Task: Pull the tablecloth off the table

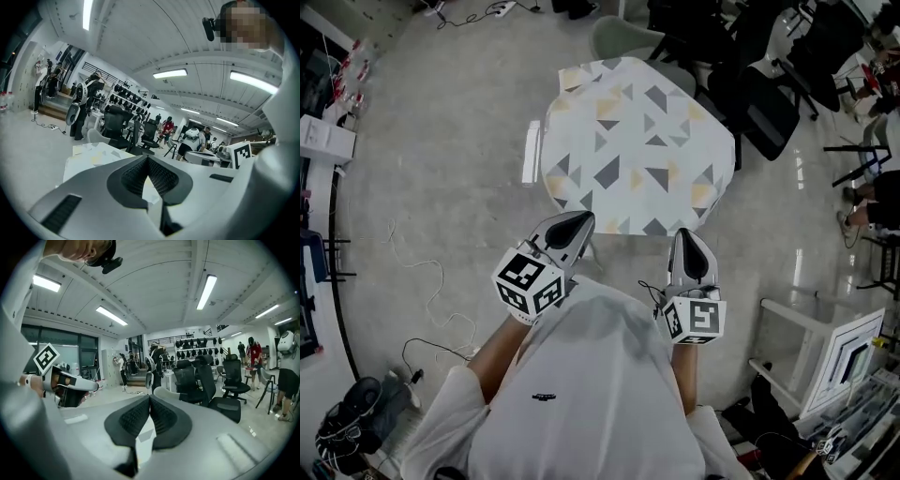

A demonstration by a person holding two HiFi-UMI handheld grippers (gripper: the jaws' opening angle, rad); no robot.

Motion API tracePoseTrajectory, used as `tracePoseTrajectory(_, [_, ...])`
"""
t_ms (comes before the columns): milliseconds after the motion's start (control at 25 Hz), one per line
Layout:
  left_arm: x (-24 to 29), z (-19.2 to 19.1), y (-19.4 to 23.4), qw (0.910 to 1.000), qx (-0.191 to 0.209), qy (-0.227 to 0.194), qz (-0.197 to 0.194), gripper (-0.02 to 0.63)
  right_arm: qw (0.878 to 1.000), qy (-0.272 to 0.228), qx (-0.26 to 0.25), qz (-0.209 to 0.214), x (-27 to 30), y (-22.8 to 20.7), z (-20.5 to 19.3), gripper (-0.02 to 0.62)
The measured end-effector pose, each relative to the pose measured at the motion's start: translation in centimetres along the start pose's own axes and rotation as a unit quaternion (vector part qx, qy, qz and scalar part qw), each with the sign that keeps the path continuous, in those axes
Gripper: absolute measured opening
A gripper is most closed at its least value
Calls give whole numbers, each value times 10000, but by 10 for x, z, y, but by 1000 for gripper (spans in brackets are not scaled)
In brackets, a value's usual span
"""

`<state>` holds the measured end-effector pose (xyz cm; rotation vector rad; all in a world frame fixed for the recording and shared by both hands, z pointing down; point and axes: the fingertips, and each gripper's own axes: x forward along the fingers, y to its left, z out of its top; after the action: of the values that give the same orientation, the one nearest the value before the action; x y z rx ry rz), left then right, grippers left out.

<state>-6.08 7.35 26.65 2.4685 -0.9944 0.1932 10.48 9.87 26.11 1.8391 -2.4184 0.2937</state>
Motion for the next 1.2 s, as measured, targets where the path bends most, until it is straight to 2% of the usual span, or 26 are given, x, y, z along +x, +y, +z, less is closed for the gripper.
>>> tracePoseTrajectory(240, [12, 30, 46, 9999, -81, -110, 23, 6, 10000, 18, -72, -51, 58, 2, 20, 14])
tracePoseTrajectory(560, [50, 54, 82, 9996, -180, -156, 166, 6, 9994, 107, -216, 260, 112, -8, 30, 14])
tracePoseTrajectory(720, [91, 72, 103, 9993, -37, -92, 369, 6, 9987, 126, -246, 428, 145, -37, 36, 14])
tracePoseTrajectory(880, [143, 89, 125, 9988, 99, -19, 481, 8, 9973, 198, -375, 597, 194, -77, 41, 52])
tracePoseTrajectory(1080, [210, 81, 159, 9974, 161, 430, 556, 8, 9952, 440, -443, 757, 262, -127, 29, 89])
tracePoseTrajectory(1200, [245, 73, 188, 9951, -11, 671, 727, 8, 9926, 622, -486, 924, 302, -150, 12, 106])
